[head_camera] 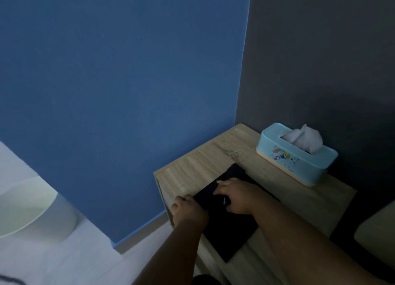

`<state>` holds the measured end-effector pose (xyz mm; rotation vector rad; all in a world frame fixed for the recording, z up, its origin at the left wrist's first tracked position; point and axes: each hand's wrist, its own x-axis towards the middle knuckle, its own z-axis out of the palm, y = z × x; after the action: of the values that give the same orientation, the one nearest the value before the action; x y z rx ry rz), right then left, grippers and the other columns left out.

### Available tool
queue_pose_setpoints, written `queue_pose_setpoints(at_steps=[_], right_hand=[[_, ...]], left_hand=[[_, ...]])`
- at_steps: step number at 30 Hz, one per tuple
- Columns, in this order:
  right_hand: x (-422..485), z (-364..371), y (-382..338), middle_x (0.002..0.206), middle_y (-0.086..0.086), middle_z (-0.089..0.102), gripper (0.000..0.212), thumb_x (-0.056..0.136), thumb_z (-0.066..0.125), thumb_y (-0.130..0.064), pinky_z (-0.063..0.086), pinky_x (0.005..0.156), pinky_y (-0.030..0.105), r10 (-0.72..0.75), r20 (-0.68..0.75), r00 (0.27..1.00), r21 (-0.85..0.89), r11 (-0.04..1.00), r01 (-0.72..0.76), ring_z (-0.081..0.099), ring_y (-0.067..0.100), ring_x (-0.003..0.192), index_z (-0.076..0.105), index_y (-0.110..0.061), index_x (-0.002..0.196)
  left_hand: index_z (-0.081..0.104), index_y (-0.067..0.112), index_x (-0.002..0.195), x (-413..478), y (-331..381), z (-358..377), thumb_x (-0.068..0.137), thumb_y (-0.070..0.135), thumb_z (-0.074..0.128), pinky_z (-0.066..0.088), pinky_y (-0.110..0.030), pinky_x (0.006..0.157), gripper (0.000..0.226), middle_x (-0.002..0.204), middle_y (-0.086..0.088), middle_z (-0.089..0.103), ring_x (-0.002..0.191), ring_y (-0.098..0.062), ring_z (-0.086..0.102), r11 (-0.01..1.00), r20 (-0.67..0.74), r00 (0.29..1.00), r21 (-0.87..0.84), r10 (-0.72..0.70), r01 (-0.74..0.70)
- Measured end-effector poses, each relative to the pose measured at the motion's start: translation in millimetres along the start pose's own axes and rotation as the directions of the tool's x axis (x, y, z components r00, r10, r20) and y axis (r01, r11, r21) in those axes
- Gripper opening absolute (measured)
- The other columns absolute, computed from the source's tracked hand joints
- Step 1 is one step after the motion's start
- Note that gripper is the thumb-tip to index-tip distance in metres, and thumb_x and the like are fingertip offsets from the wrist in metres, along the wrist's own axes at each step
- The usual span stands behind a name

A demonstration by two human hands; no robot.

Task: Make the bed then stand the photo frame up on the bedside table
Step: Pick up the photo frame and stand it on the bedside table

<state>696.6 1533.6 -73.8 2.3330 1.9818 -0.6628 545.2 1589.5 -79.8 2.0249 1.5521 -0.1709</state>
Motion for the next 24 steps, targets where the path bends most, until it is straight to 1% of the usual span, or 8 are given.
queue_pose_setpoints(at_steps=[5,8,11,15,18,21,23,24], right_hand=[[1,7,-2,0.146,-0.004,0.041,0.065,0.078,0.068,-0.013,0.037,0.106,0.036,-0.005,-0.001,1.000,0.023,1.000,0.005,0.032,0.019,0.132,0.047,-0.030,0.136],[2,8,1,0.147,-0.004,0.040,0.067,0.077,0.071,-0.013,0.035,0.108,0.037,-0.008,0.033,0.999,0.027,1.000,0.007,0.030,0.020,0.134,0.046,-0.030,0.137],[1,9,3,0.148,-0.005,0.039,0.067,0.078,0.070,-0.009,0.033,0.110,0.033,-0.019,0.027,0.999,0.059,0.998,0.018,0.029,0.019,0.136,0.047,-0.028,0.137],[1,8,4,0.151,-0.006,0.033,0.066,0.079,0.069,-0.005,0.030,0.109,0.029,-0.029,0.032,0.999,0.062,0.998,0.027,0.027,0.016,0.137,0.046,-0.027,0.138],[3,6,5,0.152,-0.005,0.033,0.067,0.079,0.069,-0.004,0.029,0.110,0.030,-0.022,0.047,0.999,0.069,0.997,0.019,0.029,0.016,0.136,0.046,-0.027,0.138],[6,7,7,0.153,-0.004,0.031,0.068,0.079,0.068,-0.003,0.026,0.114,0.032,-0.024,0.070,0.997,0.063,0.998,0.020,0.025,0.017,0.139,0.045,-0.027,0.138],[7,8,8,0.153,-0.003,0.031,0.068,0.080,0.068,-0.002,0.025,0.115,0.033,-0.020,0.079,0.997,0.072,0.997,0.014,0.024,0.017,0.140,0.045,-0.027,0.139],[7,9,8,0.153,-0.003,0.031,0.068,0.080,0.068,-0.002,0.026,0.115,0.033,-0.015,0.078,0.997,0.080,0.997,0.008,0.025,0.017,0.140,0.045,-0.027,0.138]], left_hand=[[0.042,0.014,0.133,8,-2,-5,0.082,0.041,0.065,0.037,-0.039,0.105,0.062,0.136,-0.015,0.038,0.125,-0.034,0.039,1.000,0.021,0.999,-0.012,-0.026,0.026],[0.041,0.017,0.135,12,-5,-9,0.081,0.038,0.065,0.037,-0.041,0.105,0.063,0.136,-0.015,0.042,0.126,-0.035,0.041,0.999,0.059,0.997,-0.030,-0.041,0.043],[0.039,0.020,0.136,14,-8,-10,0.081,0.035,0.068,0.040,-0.043,0.106,0.064,0.135,-0.014,0.042,0.126,-0.035,0.041,0.995,0.100,0.994,-0.090,-0.044,0.053],[0.046,0.021,0.129,17,-10,-11,0.074,0.034,0.075,0.047,-0.042,0.101,0.063,0.128,-0.010,0.049,0.119,-0.029,0.050,0.987,0.117,0.992,-0.145,-0.051,0.067],[0.056,0.017,0.118,19,-12,-10,0.076,0.027,0.075,0.052,-0.037,0.096,0.047,0.119,-0.009,0.058,0.110,-0.024,0.057,0.976,0.110,0.993,-0.205,-0.049,0.071],[0.066,0.012,0.099,23,-15,-8,0.081,0.017,0.068,0.055,-0.034,0.090,0.019,0.102,-0.008,0.066,0.097,-0.021,0.063,0.940,0.111,0.992,-0.329,-0.061,0.094],[0.066,0.015,0.083,21,-15,-9,0.081,0.017,0.067,0.056,-0.032,0.085,0.004,0.089,-0.005,0.065,0.087,-0.019,0.063,0.907,0.114,0.989,-0.400,-0.090,0.129],[0.063,0.017,0.075,20,-14,-10,0.080,0.019,0.068,0.056,-0.030,0.082,0.007,0.084,-0.003,0.063,0.084,-0.018,0.063,0.896,0.111,0.988,-0.421,-0.108,0.145]])
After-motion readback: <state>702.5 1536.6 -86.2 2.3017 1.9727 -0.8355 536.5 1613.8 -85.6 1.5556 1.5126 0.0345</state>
